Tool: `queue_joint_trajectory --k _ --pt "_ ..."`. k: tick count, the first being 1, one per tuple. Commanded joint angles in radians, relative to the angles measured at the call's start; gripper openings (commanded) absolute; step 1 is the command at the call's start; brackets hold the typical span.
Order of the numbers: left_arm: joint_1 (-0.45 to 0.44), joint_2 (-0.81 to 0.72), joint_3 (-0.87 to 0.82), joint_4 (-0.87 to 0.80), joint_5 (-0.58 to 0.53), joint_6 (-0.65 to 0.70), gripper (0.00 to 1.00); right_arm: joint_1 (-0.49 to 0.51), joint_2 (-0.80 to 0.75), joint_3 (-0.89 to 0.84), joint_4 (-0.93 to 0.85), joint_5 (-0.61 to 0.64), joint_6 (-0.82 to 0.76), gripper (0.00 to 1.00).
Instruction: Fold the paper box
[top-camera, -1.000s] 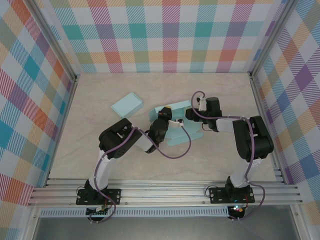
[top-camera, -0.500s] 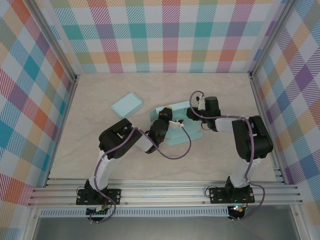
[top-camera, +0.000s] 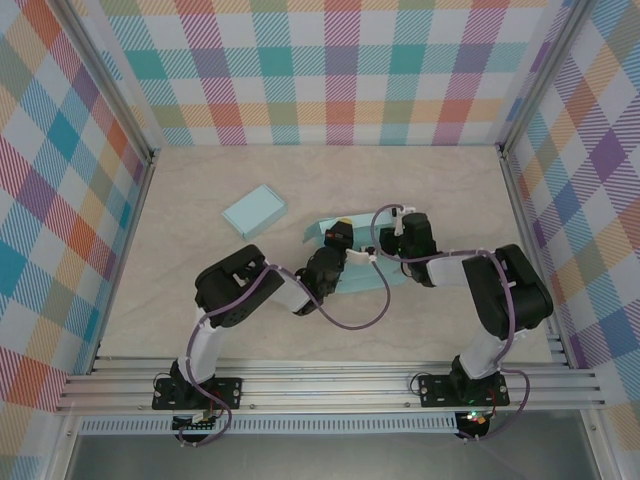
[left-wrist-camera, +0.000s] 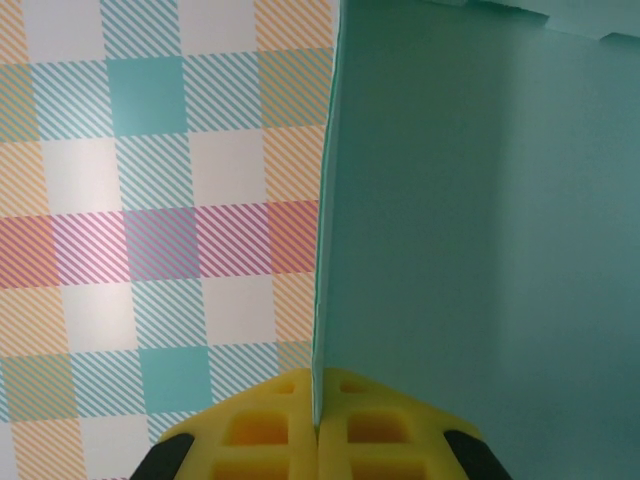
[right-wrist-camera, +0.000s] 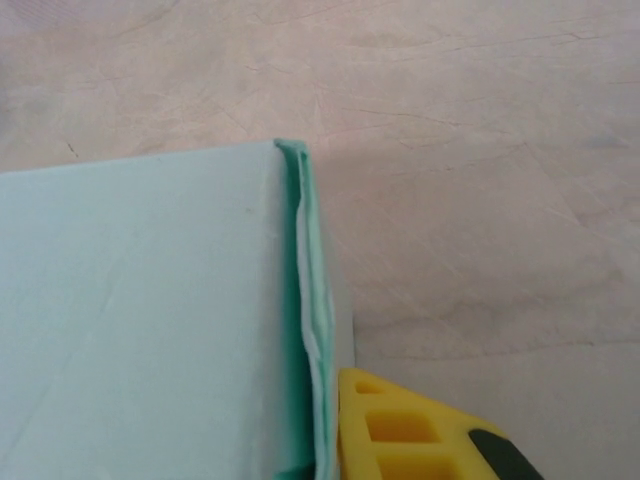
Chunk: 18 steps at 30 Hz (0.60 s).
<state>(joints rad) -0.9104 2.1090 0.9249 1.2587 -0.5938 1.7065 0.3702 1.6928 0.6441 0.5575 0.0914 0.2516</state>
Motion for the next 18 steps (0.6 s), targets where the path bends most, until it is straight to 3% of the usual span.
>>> queue_joint_trajectory --k 1,3,6,11,18 --pt "-0.035 -0.039 -0.03 -0.097 0.047 -0.075 0.0 0.033 -0.023 -0.037 0.065 0.075 0.036 0.15" --pt "-0.036 -0.045 -0.034 -0.101 0.047 -0.087 0.0 0.034 -0.019 -0.04 0.064 0.088 0.043 0.22" --pt "-0.036 -0.053 -0.037 -0.109 0.043 -0.111 0.0 0.035 -0.01 -0.035 0.056 0.098 0.04 0.21" --pt "-0.035 -0.073 -0.039 -0.116 0.017 -0.189 0.04 0.038 -0.015 -0.05 0.065 0.123 0.045 0.02" --pt "-0.035 -0.237 -0.043 -0.241 -0.059 -0.477 0.53 0.058 -0.03 -0.055 0.057 0.145 0.031 0.0"
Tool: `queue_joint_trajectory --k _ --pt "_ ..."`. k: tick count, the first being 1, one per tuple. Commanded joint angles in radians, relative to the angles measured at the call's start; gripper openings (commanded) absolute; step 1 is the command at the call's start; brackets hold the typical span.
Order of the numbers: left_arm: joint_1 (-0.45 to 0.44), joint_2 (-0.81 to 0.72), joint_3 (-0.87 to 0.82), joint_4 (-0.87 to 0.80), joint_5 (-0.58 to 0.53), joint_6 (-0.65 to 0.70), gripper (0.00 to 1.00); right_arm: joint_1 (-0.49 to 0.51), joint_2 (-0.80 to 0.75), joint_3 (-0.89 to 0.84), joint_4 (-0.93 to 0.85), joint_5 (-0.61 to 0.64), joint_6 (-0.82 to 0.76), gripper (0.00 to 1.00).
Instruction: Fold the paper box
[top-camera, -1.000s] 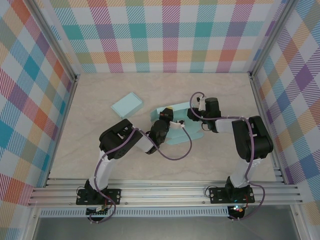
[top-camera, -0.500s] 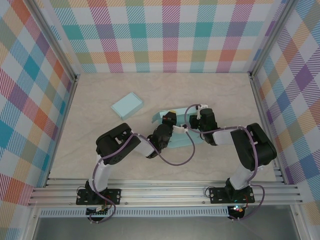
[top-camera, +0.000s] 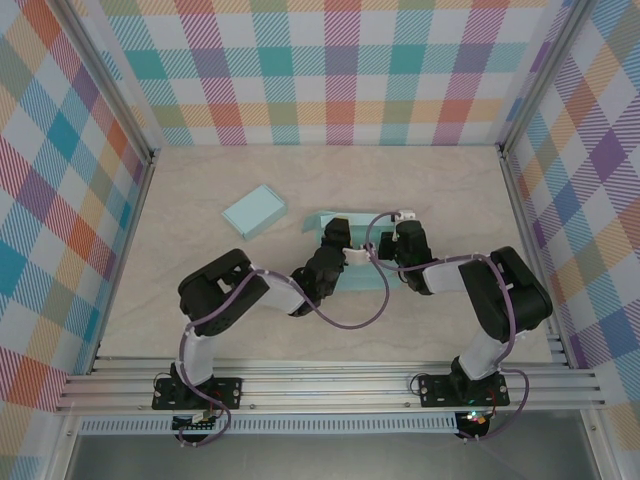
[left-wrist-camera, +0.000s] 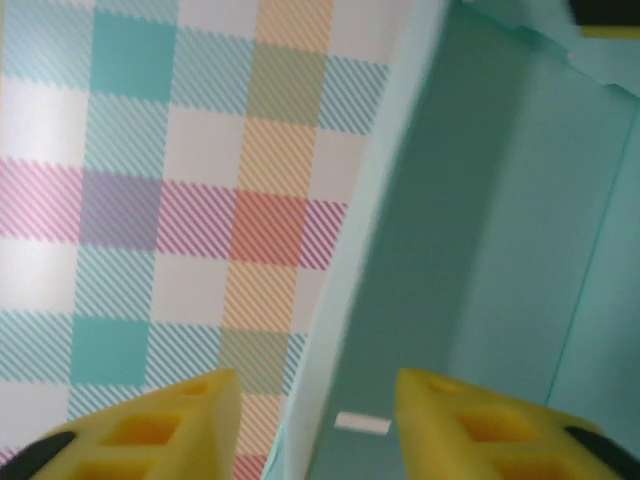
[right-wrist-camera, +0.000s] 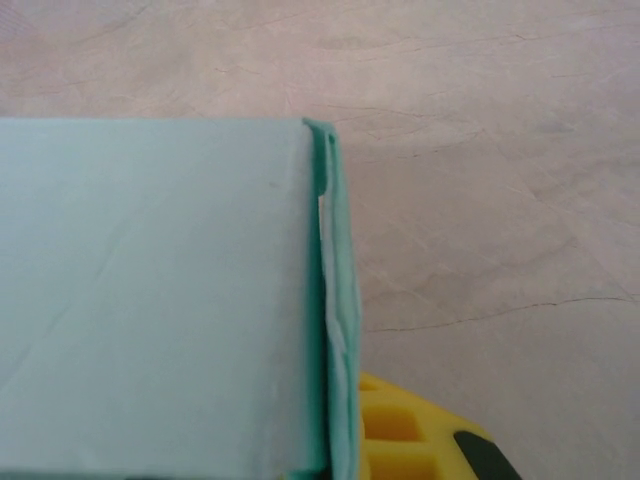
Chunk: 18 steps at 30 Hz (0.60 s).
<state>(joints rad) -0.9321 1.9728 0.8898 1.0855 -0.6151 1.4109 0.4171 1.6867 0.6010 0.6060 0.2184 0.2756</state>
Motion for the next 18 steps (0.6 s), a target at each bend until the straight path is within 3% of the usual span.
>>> queue_joint_trajectory --k 1,4,7,10,12,14,16,18 --pt "-0.013 -0.132 -0.017 -0.095 -0.044 -0.229 0.58 0.016 -0.028 -0.012 0.003 0.02 0.0 0.0" --pt "-0.007 -0.211 -0.044 -0.119 -0.091 -0.35 0.67 0.026 -0.048 -0.013 -0.018 0.029 -0.01 0.0" --pt "-0.006 -0.3 -0.045 -0.2 -0.217 -0.499 0.73 0.034 -0.072 -0.015 -0.045 0.038 -0.018 0.0" --pt "-0.003 -0.44 -0.005 -0.53 -0.328 -0.849 0.74 0.039 -0.098 -0.024 -0.064 0.042 -0.007 0.0" --pt "0.013 -0.545 0.011 -0.775 -0.33 -1.121 0.76 0.043 -0.118 -0.033 -0.074 0.041 0.004 0.0" --pt "0.047 -0.643 -0.003 -0.943 -0.327 -1.384 0.87 0.045 -0.136 -0.035 -0.089 0.035 0.018 0.0" --pt "0.105 -0.74 -0.024 -1.102 -0.25 -1.636 1.0 0.048 -0.155 -0.034 -0.108 0.026 0.032 0.0" --pt "0.162 -0.819 -0.052 -1.165 -0.13 -1.756 1.0 0.055 -0.173 -0.035 -0.128 0.013 0.048 0.0"
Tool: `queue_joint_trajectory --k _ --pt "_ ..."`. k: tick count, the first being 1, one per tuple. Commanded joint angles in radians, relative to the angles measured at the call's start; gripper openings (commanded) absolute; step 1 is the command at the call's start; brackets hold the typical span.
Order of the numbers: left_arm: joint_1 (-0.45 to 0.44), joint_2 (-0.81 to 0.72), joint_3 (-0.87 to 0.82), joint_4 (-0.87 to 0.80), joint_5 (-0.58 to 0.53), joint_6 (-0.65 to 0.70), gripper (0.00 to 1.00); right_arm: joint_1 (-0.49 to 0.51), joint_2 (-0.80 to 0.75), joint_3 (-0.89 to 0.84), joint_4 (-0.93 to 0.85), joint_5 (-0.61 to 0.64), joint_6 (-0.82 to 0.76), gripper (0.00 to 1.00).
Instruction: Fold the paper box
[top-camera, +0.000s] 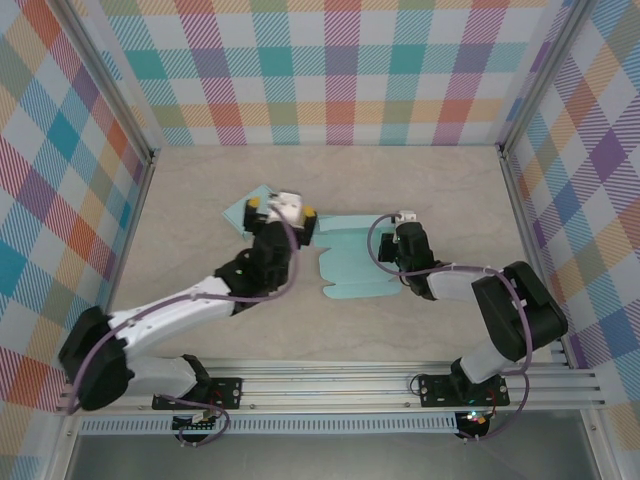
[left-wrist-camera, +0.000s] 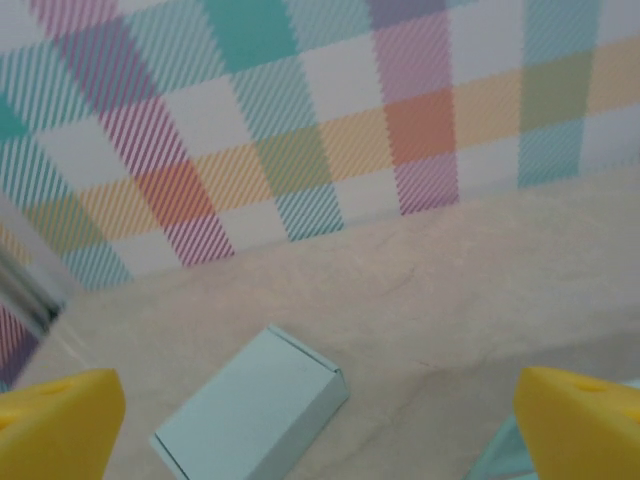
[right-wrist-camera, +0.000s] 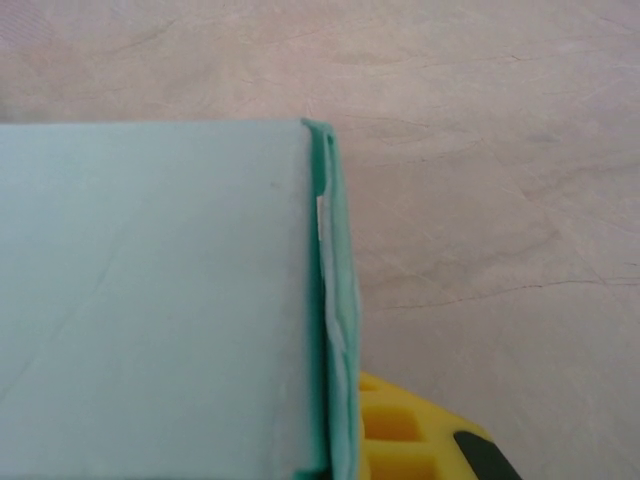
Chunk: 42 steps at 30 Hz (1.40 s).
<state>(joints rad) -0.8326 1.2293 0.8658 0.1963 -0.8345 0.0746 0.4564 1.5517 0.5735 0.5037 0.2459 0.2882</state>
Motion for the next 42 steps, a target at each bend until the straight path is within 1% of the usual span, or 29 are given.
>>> queue_joint_trajectory --k 1,4,5,7,10,16,27,35,40,42 --pt "0.077 -0.109 -0.046 -0.287 0.137 -0.463 1.0 0.022 -0.047 -0.006 -0.037 -0.016 0.043 0.0" --pt "0.123 -0.174 -0.064 -0.341 0.258 -0.598 1.0 0.04 -0.068 0.0 -0.082 -0.002 0.072 0.0" --pt "0.139 -0.18 -0.062 -0.353 0.307 -0.619 1.0 0.046 -0.072 0.006 -0.1 0.008 0.081 0.0" --pt "0.159 -0.178 -0.05 -0.356 0.416 -0.627 1.0 0.062 -0.082 0.016 -0.139 0.028 0.098 0.0" --pt "0.159 -0.134 -0.014 -0.367 0.517 -0.599 1.0 0.09 -0.1 0.023 -0.177 0.055 0.119 0.0" --pt "0.159 -0.014 0.04 -0.409 0.535 -0.574 1.0 0.126 -0.133 0.059 -0.261 0.094 0.147 0.0" --pt "0.16 0.146 0.09 -0.407 0.529 -0.577 1.0 0.154 -0.157 0.067 -0.292 0.096 0.155 0.0" --pt "0.158 0.226 0.094 -0.301 0.547 -0.604 1.0 0.165 -0.173 0.066 -0.295 0.086 0.173 0.0" --pt "0.15 0.255 0.08 -0.185 0.61 -0.642 1.0 0.175 -0.169 0.066 -0.305 0.1 0.213 0.0" --pt "0.138 0.269 0.073 -0.153 0.617 -0.656 1.0 0.177 -0.173 0.063 -0.302 0.101 0.237 0.0"
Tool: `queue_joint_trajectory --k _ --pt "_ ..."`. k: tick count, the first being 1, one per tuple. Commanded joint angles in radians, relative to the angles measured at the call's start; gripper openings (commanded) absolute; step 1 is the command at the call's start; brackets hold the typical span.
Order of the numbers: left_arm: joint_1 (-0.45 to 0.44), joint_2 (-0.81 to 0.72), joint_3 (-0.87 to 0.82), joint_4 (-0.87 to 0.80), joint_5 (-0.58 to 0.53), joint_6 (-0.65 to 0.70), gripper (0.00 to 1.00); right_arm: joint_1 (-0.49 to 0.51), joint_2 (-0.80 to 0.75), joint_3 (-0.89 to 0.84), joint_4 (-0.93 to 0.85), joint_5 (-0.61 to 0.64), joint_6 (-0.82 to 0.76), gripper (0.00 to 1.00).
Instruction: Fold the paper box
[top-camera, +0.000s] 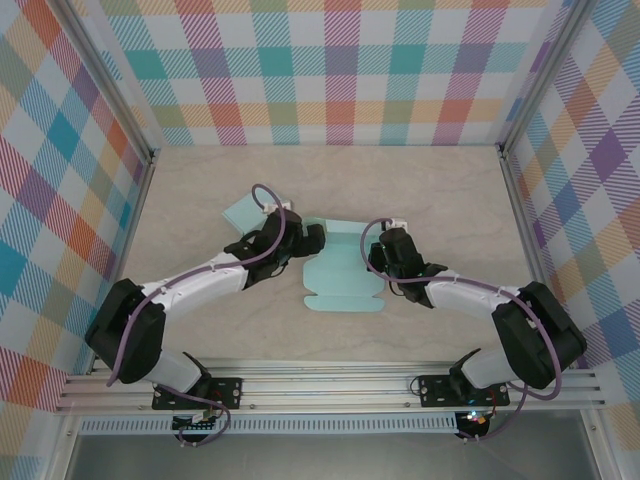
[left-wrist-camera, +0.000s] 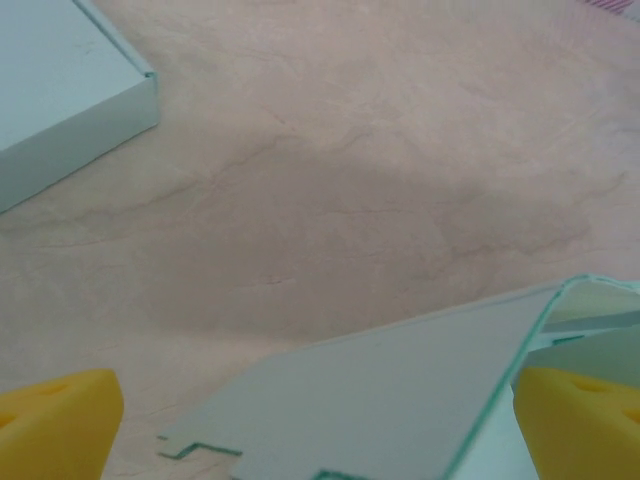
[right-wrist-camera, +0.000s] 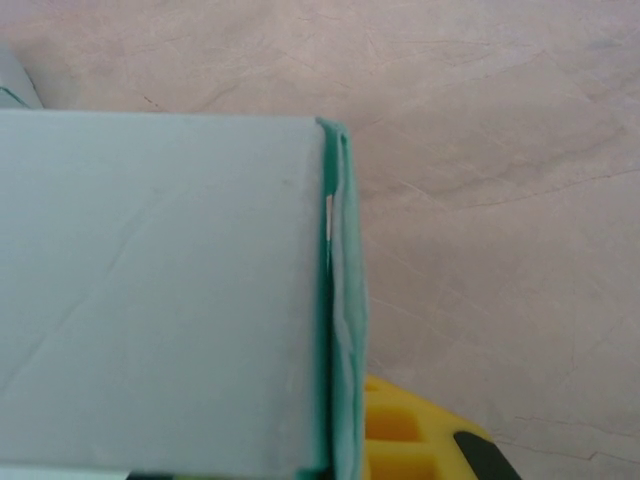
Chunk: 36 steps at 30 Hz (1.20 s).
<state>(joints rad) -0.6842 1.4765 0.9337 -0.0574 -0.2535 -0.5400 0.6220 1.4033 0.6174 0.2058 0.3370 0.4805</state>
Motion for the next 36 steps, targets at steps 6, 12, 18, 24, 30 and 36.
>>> queue_joint_trajectory --k 6,12,18,24,30,36 --pt "-0.021 0.009 -0.056 0.142 0.012 -0.096 1.0 0.018 -0.02 0.033 -0.027 0.046 0.075 0.0" --pt "-0.021 -0.152 -0.162 0.002 -0.129 -0.145 1.0 0.019 -0.016 0.027 -0.027 0.065 0.09 0.0" --pt "-0.021 -0.283 -0.32 0.033 -0.014 -0.202 0.96 0.024 -0.009 0.034 -0.031 0.066 0.087 0.0" --pt "-0.021 -0.253 -0.394 0.289 0.194 -0.217 0.72 0.036 -0.007 0.043 -0.032 0.066 0.07 0.0" --pt "-0.023 -0.171 -0.355 0.374 0.211 -0.211 0.62 0.045 -0.007 0.044 -0.032 0.069 0.062 0.0" --pt "-0.023 -0.108 -0.311 0.388 0.159 -0.19 0.58 0.049 -0.011 0.042 -0.033 0.071 0.056 0.0"
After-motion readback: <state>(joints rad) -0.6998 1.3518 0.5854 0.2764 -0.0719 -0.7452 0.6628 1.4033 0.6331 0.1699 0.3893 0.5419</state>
